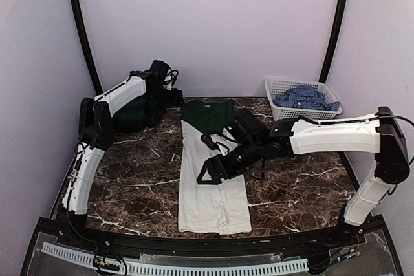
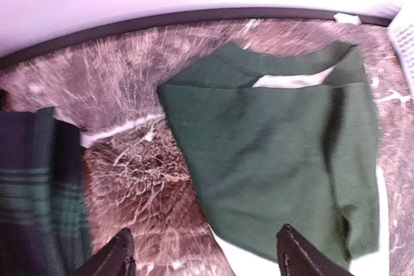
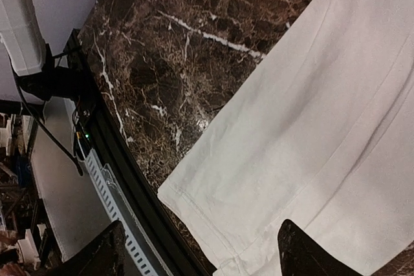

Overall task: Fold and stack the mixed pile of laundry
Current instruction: Rotate the rectangle-folded T-shirt at the center of the board, then smooth out the rectangle-folded T-shirt at the center of the board.

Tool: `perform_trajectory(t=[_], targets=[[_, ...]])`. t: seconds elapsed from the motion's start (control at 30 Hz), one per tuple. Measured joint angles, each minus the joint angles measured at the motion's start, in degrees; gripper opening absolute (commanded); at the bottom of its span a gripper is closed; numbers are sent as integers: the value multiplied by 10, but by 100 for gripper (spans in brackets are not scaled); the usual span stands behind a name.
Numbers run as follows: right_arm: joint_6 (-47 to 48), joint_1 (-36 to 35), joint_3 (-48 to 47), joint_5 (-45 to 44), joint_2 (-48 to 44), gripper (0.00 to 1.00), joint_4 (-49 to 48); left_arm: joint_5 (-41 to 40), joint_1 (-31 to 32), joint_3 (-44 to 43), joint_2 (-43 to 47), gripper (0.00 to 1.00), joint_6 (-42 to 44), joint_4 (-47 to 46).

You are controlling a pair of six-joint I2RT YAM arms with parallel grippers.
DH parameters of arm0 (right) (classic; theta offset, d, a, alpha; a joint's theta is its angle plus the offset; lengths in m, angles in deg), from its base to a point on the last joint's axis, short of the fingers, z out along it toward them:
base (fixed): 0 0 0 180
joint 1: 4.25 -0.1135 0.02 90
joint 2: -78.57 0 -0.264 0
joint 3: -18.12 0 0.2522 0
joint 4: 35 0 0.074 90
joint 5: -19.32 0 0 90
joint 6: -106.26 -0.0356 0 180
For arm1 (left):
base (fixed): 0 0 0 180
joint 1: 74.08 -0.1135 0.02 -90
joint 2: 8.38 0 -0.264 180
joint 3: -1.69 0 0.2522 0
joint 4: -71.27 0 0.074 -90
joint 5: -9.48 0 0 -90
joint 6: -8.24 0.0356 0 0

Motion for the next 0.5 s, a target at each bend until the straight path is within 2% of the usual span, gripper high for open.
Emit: perform_trajectory(t=[0.13, 0.27, 0.4, 0.5], targets=[[22, 38, 15, -17, -84, 75, 3, -48, 30, 166, 170, 80, 18, -28], [19, 60, 69, -30, -158, 69, 12, -80, 101, 415, 397, 74, 5, -102], [-9, 60, 161, -31, -212, 67, 31, -61, 187, 674, 606, 66, -45, -161], [-34, 60, 228, -25, -247, 62, 40, -38, 219, 814, 696, 62, -92, -180]])
